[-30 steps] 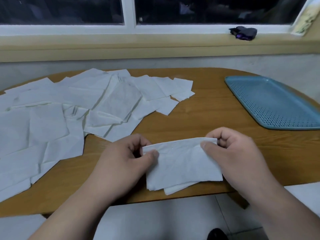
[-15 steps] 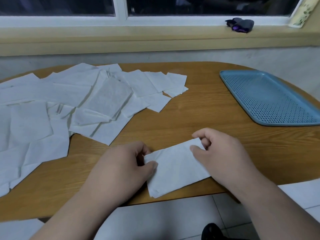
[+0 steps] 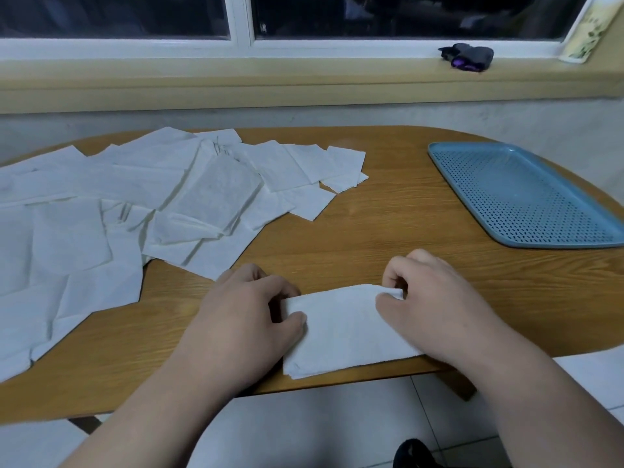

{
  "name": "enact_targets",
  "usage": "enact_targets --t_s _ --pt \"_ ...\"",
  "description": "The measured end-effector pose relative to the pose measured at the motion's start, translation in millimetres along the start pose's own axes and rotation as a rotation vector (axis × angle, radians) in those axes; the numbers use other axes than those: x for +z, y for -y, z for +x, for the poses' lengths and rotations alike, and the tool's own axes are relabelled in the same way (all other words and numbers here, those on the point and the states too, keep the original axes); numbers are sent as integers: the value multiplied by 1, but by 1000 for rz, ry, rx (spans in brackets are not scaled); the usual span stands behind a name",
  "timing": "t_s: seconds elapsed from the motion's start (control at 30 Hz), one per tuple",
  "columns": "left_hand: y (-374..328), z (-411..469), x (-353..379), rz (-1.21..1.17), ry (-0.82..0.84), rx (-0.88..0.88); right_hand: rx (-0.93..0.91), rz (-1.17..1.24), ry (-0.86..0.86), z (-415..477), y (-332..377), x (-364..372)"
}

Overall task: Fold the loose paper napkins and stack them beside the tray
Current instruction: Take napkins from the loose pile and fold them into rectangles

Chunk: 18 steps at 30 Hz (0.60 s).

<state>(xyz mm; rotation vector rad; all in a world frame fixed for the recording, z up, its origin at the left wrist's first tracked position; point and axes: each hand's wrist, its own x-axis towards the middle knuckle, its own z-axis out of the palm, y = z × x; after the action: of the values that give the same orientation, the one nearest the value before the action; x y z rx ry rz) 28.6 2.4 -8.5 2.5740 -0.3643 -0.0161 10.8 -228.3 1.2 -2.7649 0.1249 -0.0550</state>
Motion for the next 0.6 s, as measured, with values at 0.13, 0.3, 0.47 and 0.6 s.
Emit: enact_targets --t_s 0.13,0.3,0.47,0.6 --pt "1 3 0 -100 18 29 -23 15 35 -2 -2 -4" --pt "-2 5 -4 -108 33 29 -107 29 56 -3 -3 -1" --pt "-5 7 -1 -157 17 2 -125 30 30 1 -6 2" --pt "-11 12 4 -230 -12 0 -58 101 0 2 -6 -4"
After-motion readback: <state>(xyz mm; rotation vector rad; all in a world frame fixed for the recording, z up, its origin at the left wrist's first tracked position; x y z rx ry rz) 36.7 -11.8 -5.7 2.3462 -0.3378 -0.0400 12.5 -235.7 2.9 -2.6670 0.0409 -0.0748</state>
